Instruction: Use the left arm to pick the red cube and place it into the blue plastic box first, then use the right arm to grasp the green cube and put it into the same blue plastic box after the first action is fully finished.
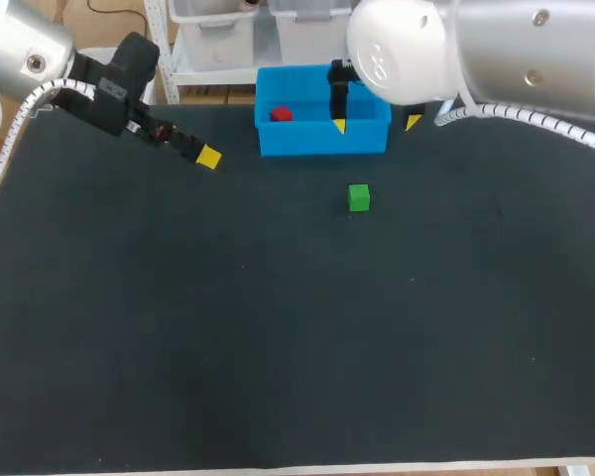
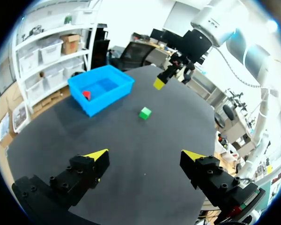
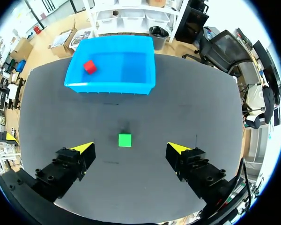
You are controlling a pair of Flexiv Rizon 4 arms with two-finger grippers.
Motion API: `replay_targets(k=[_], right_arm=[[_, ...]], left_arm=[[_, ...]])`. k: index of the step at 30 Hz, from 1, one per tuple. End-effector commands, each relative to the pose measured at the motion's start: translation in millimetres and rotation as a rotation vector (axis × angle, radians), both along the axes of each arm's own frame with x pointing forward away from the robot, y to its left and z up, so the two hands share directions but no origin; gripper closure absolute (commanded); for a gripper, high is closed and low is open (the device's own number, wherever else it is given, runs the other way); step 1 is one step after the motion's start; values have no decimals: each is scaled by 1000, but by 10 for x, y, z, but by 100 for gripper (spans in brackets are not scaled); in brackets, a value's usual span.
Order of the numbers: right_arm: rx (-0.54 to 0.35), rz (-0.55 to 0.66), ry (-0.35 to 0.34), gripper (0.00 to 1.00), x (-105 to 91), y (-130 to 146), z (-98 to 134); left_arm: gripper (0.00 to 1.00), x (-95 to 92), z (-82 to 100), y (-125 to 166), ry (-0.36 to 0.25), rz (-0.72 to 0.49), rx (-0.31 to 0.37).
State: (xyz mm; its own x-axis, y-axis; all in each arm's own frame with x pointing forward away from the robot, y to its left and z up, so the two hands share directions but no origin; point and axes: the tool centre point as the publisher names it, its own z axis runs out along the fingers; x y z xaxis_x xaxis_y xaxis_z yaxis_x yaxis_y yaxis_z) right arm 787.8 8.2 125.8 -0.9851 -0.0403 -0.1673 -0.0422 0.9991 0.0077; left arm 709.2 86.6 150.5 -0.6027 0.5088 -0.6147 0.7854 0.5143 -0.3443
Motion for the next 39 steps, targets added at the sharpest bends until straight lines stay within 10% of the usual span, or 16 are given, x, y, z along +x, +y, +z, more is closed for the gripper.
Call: replay_targets(k=[1,39], right_arm=[[-1,-2,-3,0,-10,-1,0],[-43,-4,94,0,-41,27,-763]], left_arm=[[0,-4,-10,11,-4,-2,-5],[0,-4,-10,11,-4,-2,-5]])
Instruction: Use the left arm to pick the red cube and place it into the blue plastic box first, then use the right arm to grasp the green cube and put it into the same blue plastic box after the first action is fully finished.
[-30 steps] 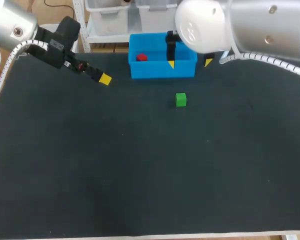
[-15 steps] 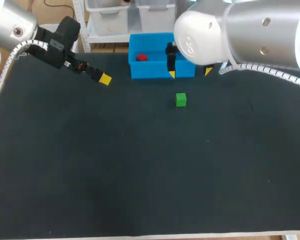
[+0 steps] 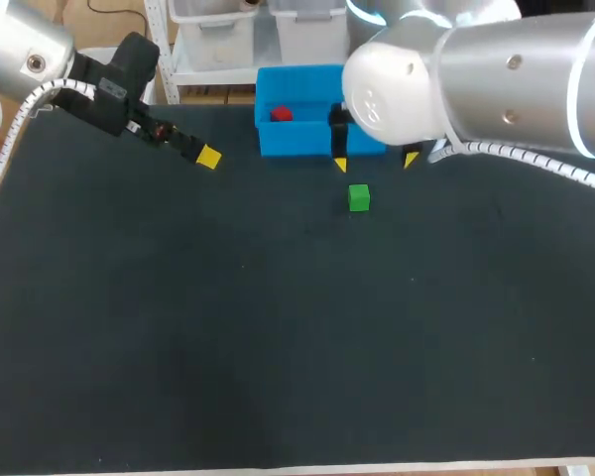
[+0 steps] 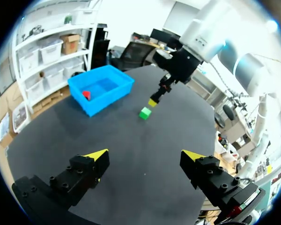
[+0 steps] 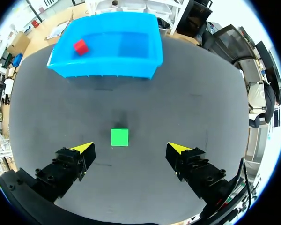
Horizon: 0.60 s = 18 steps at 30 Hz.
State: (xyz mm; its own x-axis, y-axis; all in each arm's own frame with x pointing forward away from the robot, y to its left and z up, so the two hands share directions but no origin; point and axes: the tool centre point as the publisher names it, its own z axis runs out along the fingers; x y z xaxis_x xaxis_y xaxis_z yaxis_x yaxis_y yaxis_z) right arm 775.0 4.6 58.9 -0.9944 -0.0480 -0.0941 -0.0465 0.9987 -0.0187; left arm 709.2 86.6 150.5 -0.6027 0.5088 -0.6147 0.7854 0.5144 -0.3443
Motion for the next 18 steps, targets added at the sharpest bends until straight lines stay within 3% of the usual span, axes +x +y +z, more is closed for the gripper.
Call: replay_targets(k=[1,18], right_arm=[[-18,-10,30,0,92,68,-125],[-40,-29,42,0,201,170,-389]], left_arm=[[0,-4,-11,11,-4,-2,-5],[0,-4,-11,11,-4,-2,-5]])
